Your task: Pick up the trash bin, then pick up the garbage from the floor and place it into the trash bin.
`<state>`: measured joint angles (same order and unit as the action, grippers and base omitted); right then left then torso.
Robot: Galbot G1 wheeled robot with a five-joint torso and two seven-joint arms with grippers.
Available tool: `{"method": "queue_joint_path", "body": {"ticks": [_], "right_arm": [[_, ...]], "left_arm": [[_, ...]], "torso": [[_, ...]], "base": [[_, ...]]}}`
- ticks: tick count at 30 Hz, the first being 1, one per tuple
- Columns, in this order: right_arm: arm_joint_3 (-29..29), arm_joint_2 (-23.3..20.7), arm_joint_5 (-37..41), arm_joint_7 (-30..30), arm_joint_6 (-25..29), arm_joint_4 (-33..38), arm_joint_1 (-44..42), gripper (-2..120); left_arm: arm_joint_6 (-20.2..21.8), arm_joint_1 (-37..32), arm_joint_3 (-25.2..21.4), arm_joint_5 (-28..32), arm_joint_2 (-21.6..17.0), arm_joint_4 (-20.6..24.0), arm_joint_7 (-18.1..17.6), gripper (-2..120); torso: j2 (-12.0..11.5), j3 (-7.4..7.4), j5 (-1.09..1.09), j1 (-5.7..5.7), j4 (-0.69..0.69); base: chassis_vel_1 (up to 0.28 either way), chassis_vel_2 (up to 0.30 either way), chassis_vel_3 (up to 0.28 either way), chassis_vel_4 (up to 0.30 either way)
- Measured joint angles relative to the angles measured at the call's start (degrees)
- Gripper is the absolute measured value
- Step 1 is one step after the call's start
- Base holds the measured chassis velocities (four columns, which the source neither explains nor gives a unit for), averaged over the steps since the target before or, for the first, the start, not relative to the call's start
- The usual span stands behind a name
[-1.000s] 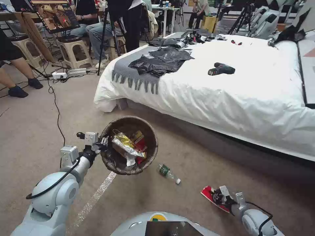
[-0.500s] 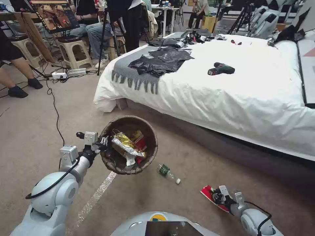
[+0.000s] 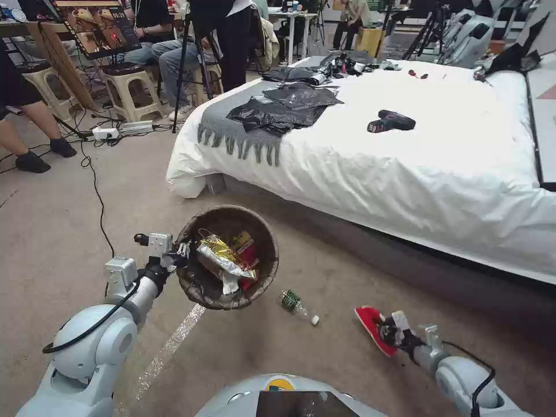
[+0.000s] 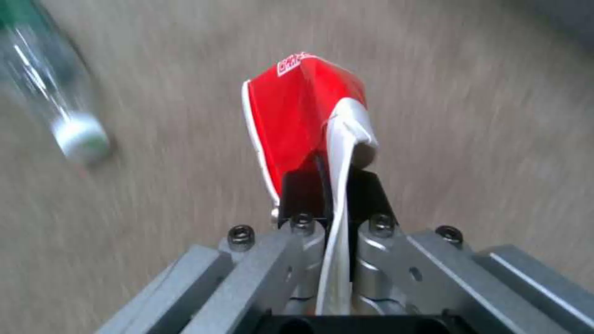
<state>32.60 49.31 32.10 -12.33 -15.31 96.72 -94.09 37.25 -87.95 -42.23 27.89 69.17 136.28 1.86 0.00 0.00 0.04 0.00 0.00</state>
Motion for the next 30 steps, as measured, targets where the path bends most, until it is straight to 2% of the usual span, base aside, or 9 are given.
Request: {"method": "queue_joint_path", "body": {"ticks": [2, 3, 6, 13, 16, 21, 25, 28, 30], "right_arm": [[3.3, -3.1, 3.5, -0.4, -1.1, 7.0, 0.0, 0], [3.3, -3.1, 3.5, -0.4, -1.1, 7.0, 0.0, 0], [5.0, -5.4, 7.2, 0.7, -3.2, 14.1, 1.3, 0], [3.9, -8.0, 11.6, 2.7, -6.0, 19.7, 8.0, 0], [0.0, -9.9, 16.5, 5.3, -8.3, 22.3, 16.8, 0], [-1.5, -10.7, 19.3, 6.1, -9.2, 24.5, 20.9, 0], [-3.2, -10.9, 21.1, 6.8, -9.5, 28.0, 24.0, 0], [-9.8, -10.2, 22.7, 8.1, -10.5, 29.3, 32.1, 0], [-11.1, -9.9, 23.3, 8.2, -11.1, 29.5, 33.8, 0]], "left_arm": [[0.0, -0.1, -0.1, 0.0, 0.0, 0.0, 0.0, 2], [0.0, -0.1, -0.1, 0.0, 0.0, 0.0, 0.0, 2], [0.0, -0.1, -0.1, 0.0, 0.1, -0.2, 0.1, 2], [0.0, -0.1, -0.1, -0.1, 0.2, -0.2, 0.1, 2], [0.1, -0.3, -0.3, -0.1, 0.2, -0.1, 0.0, 2], [0.1, 0.0, 0.0, -0.1, 0.0, -0.3, 0.0, 2], [0.5, 1.9, 1.0, 0.2, -1.1, -1.5, -0.1, 2], [0.7, 3.0, 1.6, 0.7, -1.9, -2.2, -0.1, 2], [0.8, 3.3, 1.8, 0.8, -2.1, -2.3, -0.1, 2]], "torso": [[0.0, 0.0, -0.03, 0.0, 0.01], [0.0, 0.0, -0.03, 0.0, 0.01], [0.0, 0.0, -0.05, 0.0, 0.0], [0.0, 0.0, -0.05, 0.0, 0.01], [0.0, 0.0, -0.05, 0.0, 0.04], [0.0, 0.0, -0.04, 0.0, 0.05], [0.0, 0.0, -0.04, 0.0, -0.04], [0.0, 0.0, -0.03, 0.0, 0.03], [0.0, 0.0, -0.05, 0.0, 0.03]], "base": [[0.0, 0.0, 0.0, 0.0], [0.0, 0.0, 0.0, 0.0], [0.0, 0.0, 0.0, 0.0], [0.0, 0.0, 0.0, 0.0], [0.0, 0.0, 0.0, 0.0], [0.0, 0.0, 0.0, 0.0], [0.0, 0.0, 0.0, 0.0], [0.0, 0.0, 0.0, 0.0], [0.0, 0.0, 0.0, 0.0]]}}
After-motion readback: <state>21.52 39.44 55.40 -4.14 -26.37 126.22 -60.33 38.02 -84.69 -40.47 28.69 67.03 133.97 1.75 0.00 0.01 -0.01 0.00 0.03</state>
